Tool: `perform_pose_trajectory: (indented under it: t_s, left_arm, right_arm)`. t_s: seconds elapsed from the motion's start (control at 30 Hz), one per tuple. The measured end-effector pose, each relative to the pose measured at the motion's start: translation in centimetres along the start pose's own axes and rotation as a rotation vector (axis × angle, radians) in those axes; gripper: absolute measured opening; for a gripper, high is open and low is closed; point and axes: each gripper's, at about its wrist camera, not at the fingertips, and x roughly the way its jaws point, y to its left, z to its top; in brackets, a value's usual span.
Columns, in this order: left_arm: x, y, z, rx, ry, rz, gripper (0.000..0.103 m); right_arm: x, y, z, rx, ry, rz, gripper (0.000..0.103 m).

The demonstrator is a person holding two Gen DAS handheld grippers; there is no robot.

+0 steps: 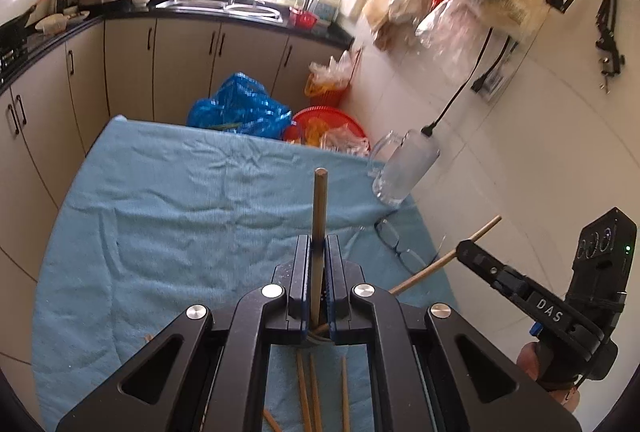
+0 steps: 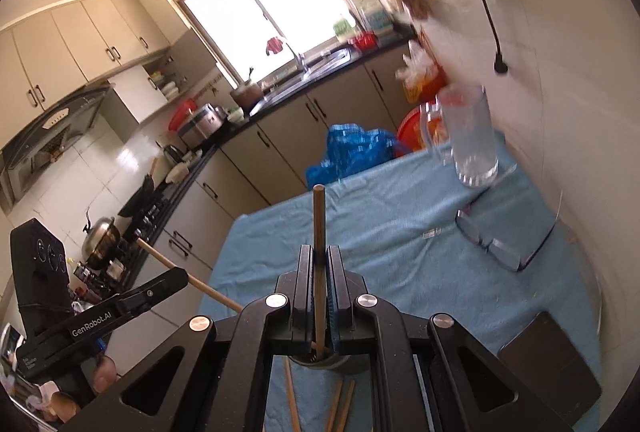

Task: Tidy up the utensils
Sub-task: 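Carry both held chopsticks over the black utensil cup and lower them in, then open both grippers to drop the chopsticks into the black cup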

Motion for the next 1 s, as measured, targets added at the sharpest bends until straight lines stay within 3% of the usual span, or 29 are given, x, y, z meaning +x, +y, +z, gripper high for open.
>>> perform_pose_trajectory:
  t_s: [0.2, 0.33, 0.4, 0.47, 0.53, 0.73, 1.0]
  left_arm:
    - [1.3, 0.1, -0.7, 0.017, 0.033, 0.010, 0.006]
    - [1.4, -0.1, -0.8, 0.029, 0.027, 0.014, 0.007]
    - [1.4, -0.2, -0.8, 0.033, 0.029, 0.010, 0.010]
    - [0.9, -0.3, -0.8, 0.035, 0.018, 0.008, 0.024]
    - [0.2, -0.4, -0.9, 0.047, -0.007, 0.012, 0.030]
    - [-2.8, -0.2, -1.7, 0.058, -0.065, 0.018, 0.041]
    - [-5.6, 3.4, -5.7, 0.010, -0.070, 0.055, 0.043]
  right_arm:
    - [2.9, -1.0, -1.4, 0.011, 0.075, -0.015, 0.007]
    - [3.2, -1.3, -1.6, 0.004, 0.081, -0.021, 0.009]
    - [3.0, -1.4, -1.4, 0.007, 0.073, -0.020, 0.009]
    - [2.6, -1.4, -1.3, 0.003, 0.062, -0.018, 0.011]
    - [1.9, -1.4, -1.4, -0.001, 0.048, -0.021, 0.017]
    - [-1.1, -1.2, -2.2, -0.009, -0.005, -0.011, 0.029]
    - [-2.3, -1.3, -6.6, -0.011, 0.033, 0.008, 0.033]
